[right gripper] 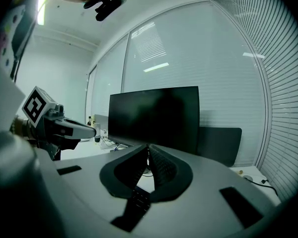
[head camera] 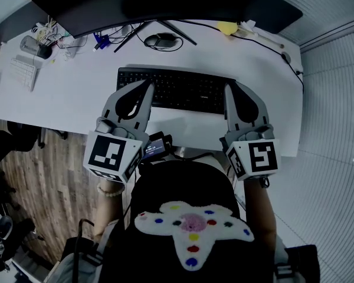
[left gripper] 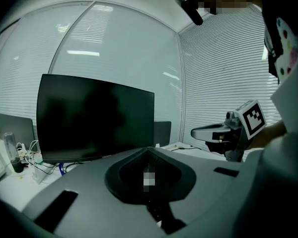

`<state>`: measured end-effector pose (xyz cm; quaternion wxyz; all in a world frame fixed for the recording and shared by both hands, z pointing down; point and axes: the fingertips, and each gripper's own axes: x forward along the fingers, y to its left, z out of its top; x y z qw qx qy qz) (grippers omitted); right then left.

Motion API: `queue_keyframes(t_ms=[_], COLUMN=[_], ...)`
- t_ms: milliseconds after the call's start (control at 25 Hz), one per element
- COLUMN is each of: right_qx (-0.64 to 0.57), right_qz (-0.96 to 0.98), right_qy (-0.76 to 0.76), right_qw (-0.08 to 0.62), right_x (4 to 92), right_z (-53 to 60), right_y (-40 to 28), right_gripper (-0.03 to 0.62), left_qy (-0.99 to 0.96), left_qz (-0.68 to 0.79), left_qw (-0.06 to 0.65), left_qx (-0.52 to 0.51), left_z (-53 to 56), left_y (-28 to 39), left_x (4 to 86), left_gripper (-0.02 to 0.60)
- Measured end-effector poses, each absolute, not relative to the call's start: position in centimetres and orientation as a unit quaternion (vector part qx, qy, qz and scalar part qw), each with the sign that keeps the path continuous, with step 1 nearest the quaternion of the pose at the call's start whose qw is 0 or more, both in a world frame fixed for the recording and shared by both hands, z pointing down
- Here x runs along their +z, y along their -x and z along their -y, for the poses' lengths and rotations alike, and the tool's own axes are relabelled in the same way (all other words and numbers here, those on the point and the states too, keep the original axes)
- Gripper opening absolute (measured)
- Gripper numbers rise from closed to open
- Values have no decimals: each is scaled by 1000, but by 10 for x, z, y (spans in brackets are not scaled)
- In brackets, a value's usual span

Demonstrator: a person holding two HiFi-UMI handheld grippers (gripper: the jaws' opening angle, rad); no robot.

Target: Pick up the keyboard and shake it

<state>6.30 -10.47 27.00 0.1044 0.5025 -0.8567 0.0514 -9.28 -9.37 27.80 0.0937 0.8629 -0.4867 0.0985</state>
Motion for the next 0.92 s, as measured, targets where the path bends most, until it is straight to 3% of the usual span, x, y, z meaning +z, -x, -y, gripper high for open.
queue_keyframes(t_ms=[920], right_qx=[52], right_qz=[858], right_qy=[-495], right_qw=[122], right_x=[280], right_z=[102], right_y=[-61], right_gripper=[40], left_qy=[-865], left_qz=[479], left_qw=[96], left_qx=[112], left_z=[92], left_y=[91], left_x=[285], left_gripper=[17])
